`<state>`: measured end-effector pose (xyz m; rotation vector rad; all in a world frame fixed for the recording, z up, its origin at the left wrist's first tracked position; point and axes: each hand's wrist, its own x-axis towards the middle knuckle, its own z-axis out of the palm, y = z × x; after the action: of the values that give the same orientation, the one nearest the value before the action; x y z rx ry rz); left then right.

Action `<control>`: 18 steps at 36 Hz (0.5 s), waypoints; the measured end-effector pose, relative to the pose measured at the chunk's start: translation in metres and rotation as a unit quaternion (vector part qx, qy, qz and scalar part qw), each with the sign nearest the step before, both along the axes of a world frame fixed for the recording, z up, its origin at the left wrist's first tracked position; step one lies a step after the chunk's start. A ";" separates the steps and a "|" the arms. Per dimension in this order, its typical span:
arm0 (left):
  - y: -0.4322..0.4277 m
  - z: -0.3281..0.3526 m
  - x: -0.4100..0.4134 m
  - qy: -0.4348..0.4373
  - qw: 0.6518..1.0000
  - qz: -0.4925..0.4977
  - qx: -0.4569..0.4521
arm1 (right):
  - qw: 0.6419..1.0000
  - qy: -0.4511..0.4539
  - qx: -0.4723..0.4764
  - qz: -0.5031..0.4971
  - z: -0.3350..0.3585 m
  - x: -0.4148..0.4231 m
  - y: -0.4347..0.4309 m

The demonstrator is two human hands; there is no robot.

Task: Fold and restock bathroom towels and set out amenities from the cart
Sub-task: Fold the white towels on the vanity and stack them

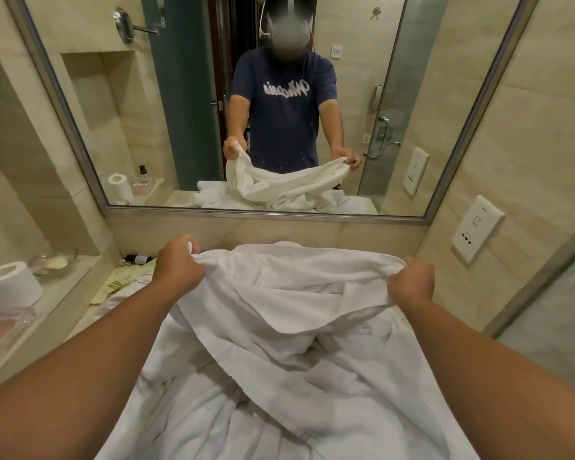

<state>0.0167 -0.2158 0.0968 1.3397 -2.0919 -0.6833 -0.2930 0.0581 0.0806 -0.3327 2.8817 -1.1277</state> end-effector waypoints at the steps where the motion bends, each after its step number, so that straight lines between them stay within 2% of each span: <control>1: 0.000 -0.002 0.000 0.000 1.000 -0.006 0.008 | 1.000 -0.004 0.004 0.008 -0.001 0.001 0.000; 5: 0.001 -0.005 -0.005 -0.018 0.999 -0.029 0.022 | 1.000 -0.002 0.004 0.028 0.000 0.010 -0.001; 9: 0.006 -0.004 -0.012 -0.017 0.999 -0.033 0.015 | 1.000 0.005 0.017 0.000 0.009 0.023 -0.003; 13: 0.004 -0.004 -0.016 -0.014 0.999 -0.033 0.022 | 0.995 0.001 0.103 -0.003 0.015 0.030 -0.010; 18: 0.004 -0.002 -0.018 -0.028 0.998 -0.041 0.029 | 0.998 -0.056 0.025 0.014 0.013 0.029 -0.022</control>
<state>-0.0012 -0.2115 0.0951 1.3240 -2.1966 -0.7539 -0.2644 0.0357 0.0935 -0.2955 2.7932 -1.0329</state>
